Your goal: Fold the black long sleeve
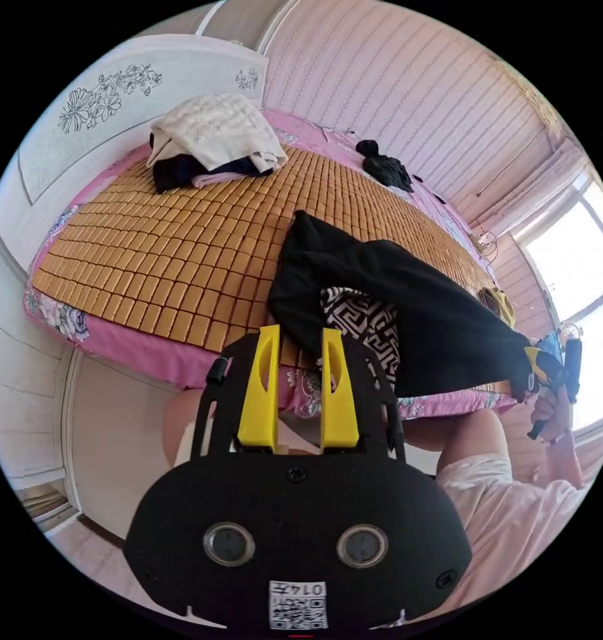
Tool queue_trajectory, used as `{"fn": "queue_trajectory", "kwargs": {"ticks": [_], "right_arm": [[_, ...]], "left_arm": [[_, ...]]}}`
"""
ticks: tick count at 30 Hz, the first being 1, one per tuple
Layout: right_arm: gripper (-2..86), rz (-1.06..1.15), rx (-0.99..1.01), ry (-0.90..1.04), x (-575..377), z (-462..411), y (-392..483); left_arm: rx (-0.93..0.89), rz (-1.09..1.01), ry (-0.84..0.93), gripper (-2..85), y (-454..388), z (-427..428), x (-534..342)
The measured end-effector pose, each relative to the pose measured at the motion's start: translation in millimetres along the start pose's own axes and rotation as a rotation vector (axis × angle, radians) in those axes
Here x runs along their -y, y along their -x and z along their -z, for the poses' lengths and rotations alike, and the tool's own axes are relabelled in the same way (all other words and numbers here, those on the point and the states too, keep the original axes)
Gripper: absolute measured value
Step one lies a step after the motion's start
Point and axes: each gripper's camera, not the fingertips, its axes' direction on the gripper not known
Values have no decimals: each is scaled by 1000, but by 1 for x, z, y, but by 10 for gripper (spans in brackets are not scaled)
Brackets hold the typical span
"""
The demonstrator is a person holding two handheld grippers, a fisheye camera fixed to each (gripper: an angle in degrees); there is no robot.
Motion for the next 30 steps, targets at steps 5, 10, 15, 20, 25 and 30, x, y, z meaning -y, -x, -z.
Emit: {"fn": "queue_trajectory", "kwargs": {"ticks": [5,10,15,20,25,30], "right_arm": [[11,-98,20,-12,-24,14,-22],[11,-158,6,-39,-35,36,-41],[11,-200,39,-27,-41,55,-58],[11,-184,78,-64,-50,75,-62],[11,-215,56,-109,-59,99,-68],[12,-331,31,-220,-63,120,-88]], "left_arm": [[42,-89,204,57,-31,-64,21],[103,-242,173,7,-61,-47,25],[54,-331,118,-4,-80,-17,40],[127,-533,36,-8,-126,22,93],[318,-723,-187,-2,-232,50,188],[247,-594,-254,52,-305,6,254]]}}
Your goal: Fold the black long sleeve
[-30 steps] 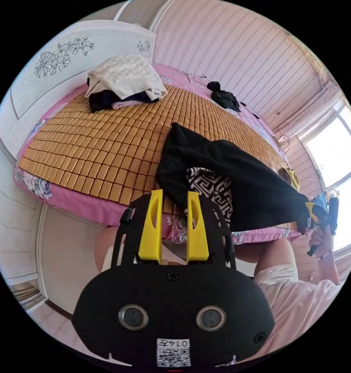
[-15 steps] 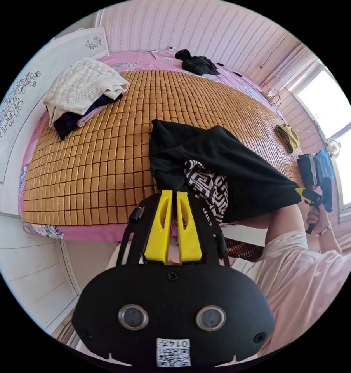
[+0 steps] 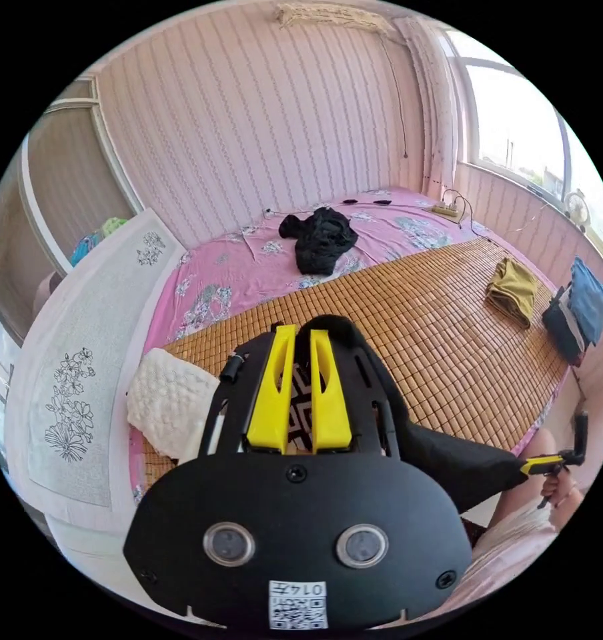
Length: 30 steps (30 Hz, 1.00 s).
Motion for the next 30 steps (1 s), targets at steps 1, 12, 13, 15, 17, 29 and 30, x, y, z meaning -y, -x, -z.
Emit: {"fn": "queue_trajectory", "kwargs": {"ticks": [1,12,13,15,17,29,30], "right_arm": [[12,-4,-34,-10,1,2,-1],[13,-45,-246,99,1,-14,-16],[13,-46,-240,99,0,-14,-15],[13,-44,-223,96,-4,-12,-10],[14,-36,-220,98,-7,-11,-5],[56,117,-416,6,-19,2,40],[70,154,-374,1,-15,-3,51]], "left_arm": [[-73,17,8,56,-8,-14,-2],[-241,-180,358,74,-90,-98,-209],[-231,-189,379,79,-103,-106,-223],[-205,-225,440,77,-121,-123,-236],[-157,-225,440,62,-127,-132,-240],[-405,-13,250,-9,-31,-65,-189],[-447,-32,209,-10,-32,-54,-190]]}}
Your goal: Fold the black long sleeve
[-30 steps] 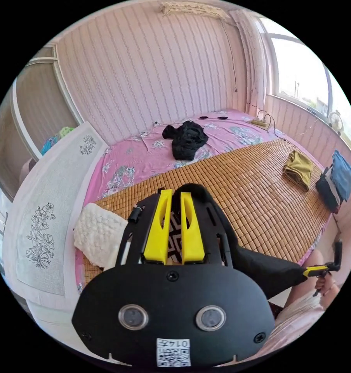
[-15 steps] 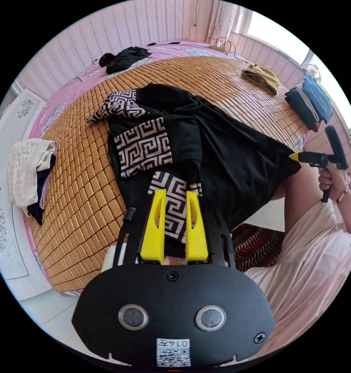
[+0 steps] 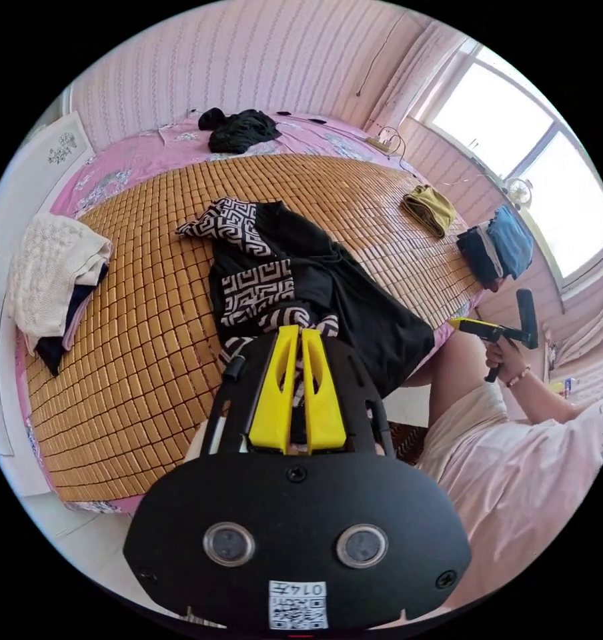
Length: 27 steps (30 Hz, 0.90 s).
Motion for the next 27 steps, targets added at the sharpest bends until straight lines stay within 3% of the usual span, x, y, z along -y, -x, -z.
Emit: {"fn": "queue_trajectory", "kwargs": {"ticks": [7,11,14,18,22,24,27], "right_arm": [[112,299,218,122,72,-74,119],[110,467,-56,232,92,-152,190],[33,505,-276,404,86,-196,187],[0,424,-60,325,84,-144,159],[4,431,74,302,49,-106,142],[12,499,132,428,20,-108,151],[53,474,180,440,7,-94,151]], "left_arm": [[25,-100,75,-10,-37,-35,-32],[21,-25,119,-10,-24,-52,-43],[-7,52,92,-10,-5,-45,-46],[9,110,49,-10,19,-22,-45],[-28,178,-172,-10,40,29,-31],[-57,148,-267,-10,35,48,-16],[-98,21,-362,-8,3,68,11]]}}
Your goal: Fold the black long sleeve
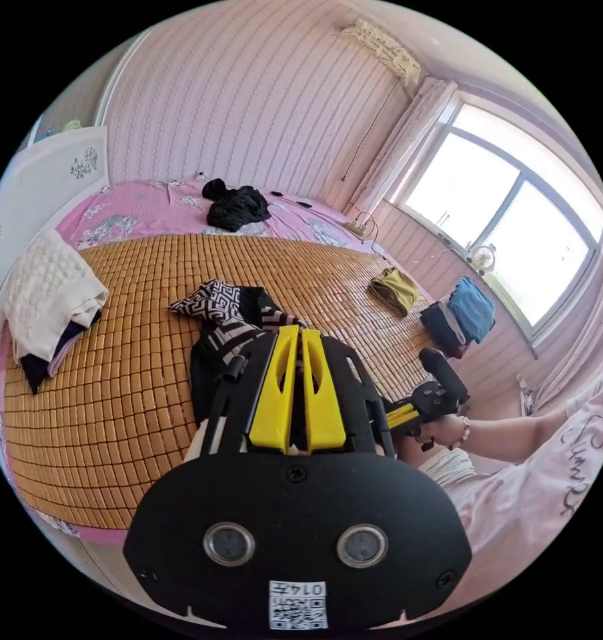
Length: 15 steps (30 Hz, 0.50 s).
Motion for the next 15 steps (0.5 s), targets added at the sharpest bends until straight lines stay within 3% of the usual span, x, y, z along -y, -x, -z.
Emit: {"fn": "queue_trajectory", "kwargs": {"ticks": [3,5,8,11,15], "right_arm": [[80,-106,96,-194,-21,33,-16],[96,-220,90,-323,-39,52,-32],[115,-358,-10,-398,-65,70,-49],[129,-367,-90,-363,-73,75,-49],[137,-360,-181,-347,-60,76,-42]], "left_arm": [[-236,-202,-2,-2,-56,-15,15],[-335,-308,93,12,-92,-37,9],[-244,-330,240,45,-114,-72,-20],[-193,-276,347,58,-95,-91,-49],[16,-214,450,73,-63,-114,-68]]}}
